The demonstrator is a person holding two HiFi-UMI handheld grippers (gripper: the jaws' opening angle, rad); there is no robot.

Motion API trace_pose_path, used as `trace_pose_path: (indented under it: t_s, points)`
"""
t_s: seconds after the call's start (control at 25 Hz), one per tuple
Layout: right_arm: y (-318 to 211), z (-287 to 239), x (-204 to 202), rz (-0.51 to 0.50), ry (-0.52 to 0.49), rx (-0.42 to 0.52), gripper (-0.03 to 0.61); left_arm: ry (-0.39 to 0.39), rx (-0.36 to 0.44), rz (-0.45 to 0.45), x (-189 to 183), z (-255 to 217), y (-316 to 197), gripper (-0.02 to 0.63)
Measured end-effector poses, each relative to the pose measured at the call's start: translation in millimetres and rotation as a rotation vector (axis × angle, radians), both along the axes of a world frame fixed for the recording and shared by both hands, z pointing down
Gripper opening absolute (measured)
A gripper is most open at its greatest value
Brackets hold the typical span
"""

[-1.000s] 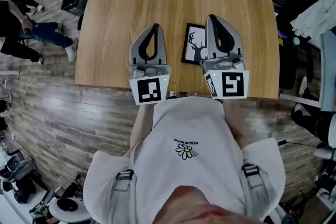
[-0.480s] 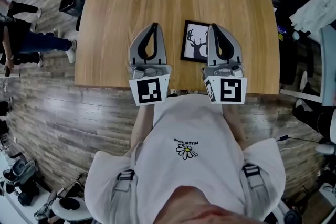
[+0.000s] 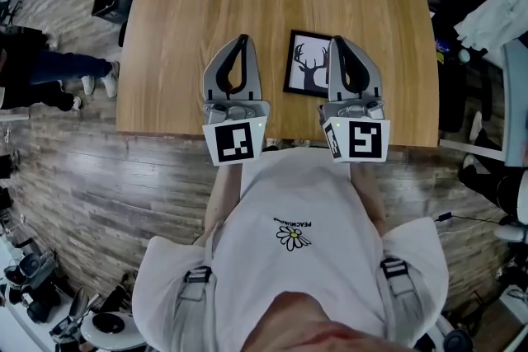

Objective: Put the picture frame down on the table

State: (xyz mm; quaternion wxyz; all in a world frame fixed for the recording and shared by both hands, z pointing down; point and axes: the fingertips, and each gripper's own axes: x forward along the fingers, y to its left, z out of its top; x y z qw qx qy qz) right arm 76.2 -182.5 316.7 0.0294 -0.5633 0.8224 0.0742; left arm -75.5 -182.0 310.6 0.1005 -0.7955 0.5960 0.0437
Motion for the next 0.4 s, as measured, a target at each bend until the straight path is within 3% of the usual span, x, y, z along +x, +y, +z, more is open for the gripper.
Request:
trace_pose_path:
  t_s: [0.4]
  points:
    - [0.7, 2.9, 1.7, 0.002, 0.016, -0.016, 0.009, -0.001, 0.002, 0.002, 1.5, -2.8, 0.2, 0.017]
